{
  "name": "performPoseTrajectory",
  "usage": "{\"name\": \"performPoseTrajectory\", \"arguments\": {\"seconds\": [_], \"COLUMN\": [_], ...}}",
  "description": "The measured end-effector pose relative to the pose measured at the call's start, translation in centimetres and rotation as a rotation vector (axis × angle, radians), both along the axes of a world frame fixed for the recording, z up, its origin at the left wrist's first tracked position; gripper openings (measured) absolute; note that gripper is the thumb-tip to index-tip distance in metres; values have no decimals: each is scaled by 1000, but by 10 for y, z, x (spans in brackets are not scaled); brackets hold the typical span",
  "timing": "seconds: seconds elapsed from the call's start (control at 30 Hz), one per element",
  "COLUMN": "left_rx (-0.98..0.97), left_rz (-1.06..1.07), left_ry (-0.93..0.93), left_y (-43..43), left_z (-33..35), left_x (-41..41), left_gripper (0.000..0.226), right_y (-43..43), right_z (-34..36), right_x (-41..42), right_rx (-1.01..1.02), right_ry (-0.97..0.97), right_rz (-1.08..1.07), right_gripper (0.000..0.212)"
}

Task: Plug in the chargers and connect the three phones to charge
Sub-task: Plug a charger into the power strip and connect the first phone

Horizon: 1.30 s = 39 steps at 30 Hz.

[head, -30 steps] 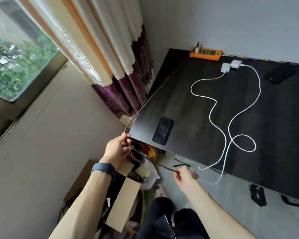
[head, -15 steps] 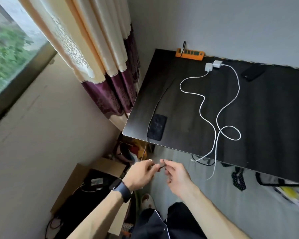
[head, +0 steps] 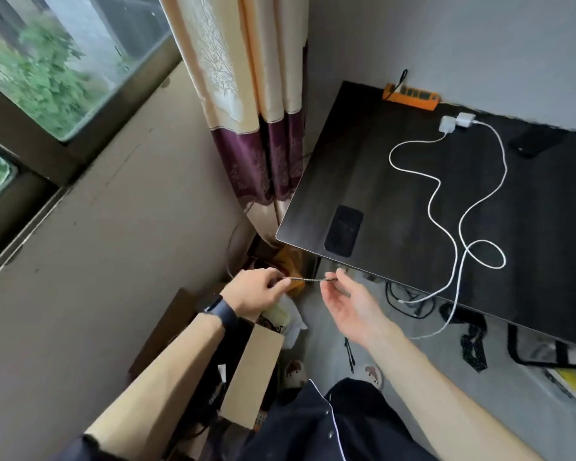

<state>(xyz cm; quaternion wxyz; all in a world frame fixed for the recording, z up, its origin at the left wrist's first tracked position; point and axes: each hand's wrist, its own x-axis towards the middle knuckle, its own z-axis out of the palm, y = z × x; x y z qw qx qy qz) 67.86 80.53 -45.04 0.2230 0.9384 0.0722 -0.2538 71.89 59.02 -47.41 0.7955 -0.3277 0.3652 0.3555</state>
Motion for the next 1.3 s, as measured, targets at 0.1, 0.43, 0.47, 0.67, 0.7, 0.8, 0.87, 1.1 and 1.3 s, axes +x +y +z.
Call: {"name": "performPoseTrajectory", "arguments": {"seconds": [0.1, 0.43, 0.47, 0.67, 0.7, 0.8, 0.87, 1.1, 1.3], "left_rx": [-356, -268, -129, 90, -30, -387, -542, -545, -139], "left_rz": [176, 395, 379, 207, 223, 283, 309, 267, 184], "left_ry": [-11, -8, 16, -81, -121, -48, -39, -40, 158], "left_y": [-46, 62, 78, 63, 45, -9, -28, 34, 87], "left_z": [8, -15, -19, -9, -4, 9, 13, -2, -12], "left_x": [-3, -27, -29, -20, -14, 1, 4, -8, -28], "left_gripper": [27, 52, 51, 41, 45, 57, 57, 46, 33], "right_y": [14, -25, -27, 7, 17, 41, 46, 19, 29], "right_z": [10, 10, 9, 14, 17, 28, 35, 42, 23], "right_x": [-4, 46, 49, 27, 21, 11, 16, 52, 40], "right_rx": [-68, -142, -176, -173, -126, -79, -142, -29, -245], "right_ry": [-59, 39, 45, -81, -97, -214, -277, -56, -78], "right_rz": [62, -134, -144, 63, 91, 176, 239, 13, 99], "right_gripper": [14, 28, 29, 22, 21, 19, 17, 21, 26]}}
